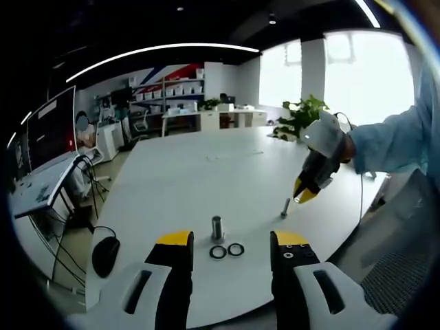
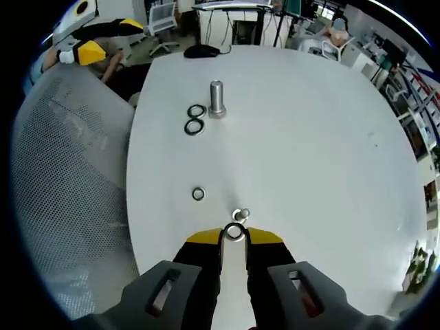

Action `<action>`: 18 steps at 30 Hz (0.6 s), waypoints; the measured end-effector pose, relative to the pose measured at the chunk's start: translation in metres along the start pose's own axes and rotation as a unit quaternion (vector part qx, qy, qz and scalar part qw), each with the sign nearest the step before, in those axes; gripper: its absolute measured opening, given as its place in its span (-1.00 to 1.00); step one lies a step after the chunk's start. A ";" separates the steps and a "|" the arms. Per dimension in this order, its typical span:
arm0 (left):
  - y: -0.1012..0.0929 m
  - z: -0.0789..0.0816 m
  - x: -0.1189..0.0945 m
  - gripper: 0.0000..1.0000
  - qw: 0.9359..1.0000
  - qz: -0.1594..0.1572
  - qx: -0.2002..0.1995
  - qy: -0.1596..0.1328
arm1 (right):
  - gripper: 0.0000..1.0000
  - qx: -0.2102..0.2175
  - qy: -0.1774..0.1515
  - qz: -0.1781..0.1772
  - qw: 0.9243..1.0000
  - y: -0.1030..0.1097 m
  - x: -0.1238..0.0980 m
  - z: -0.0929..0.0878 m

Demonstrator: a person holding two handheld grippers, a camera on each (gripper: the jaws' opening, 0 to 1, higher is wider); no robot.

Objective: Place the washer onto the threaded stud by aligning its center hole with the stud, sliding it down to the base, and recovering from edge contact or off-axis alignment until the washer reaches the visible bottom stop.

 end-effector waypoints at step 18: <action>0.000 0.000 0.000 -0.14 1.000 0.000 -0.002 -0.001 | -0.72 -0.020 0.000 -0.004 1.000 -0.005 0.008 0.014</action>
Point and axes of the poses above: the point that each gripper's makers call its tool centre point, and the gripper's own axes: x roughly forward along the fingers, y roughly to its left, z roughly out of its top, the point moved 2 cm from there along -x, roughly backward along the fingers, and after that the axes turned 9 degrees about -z, right-handed, at the moved point
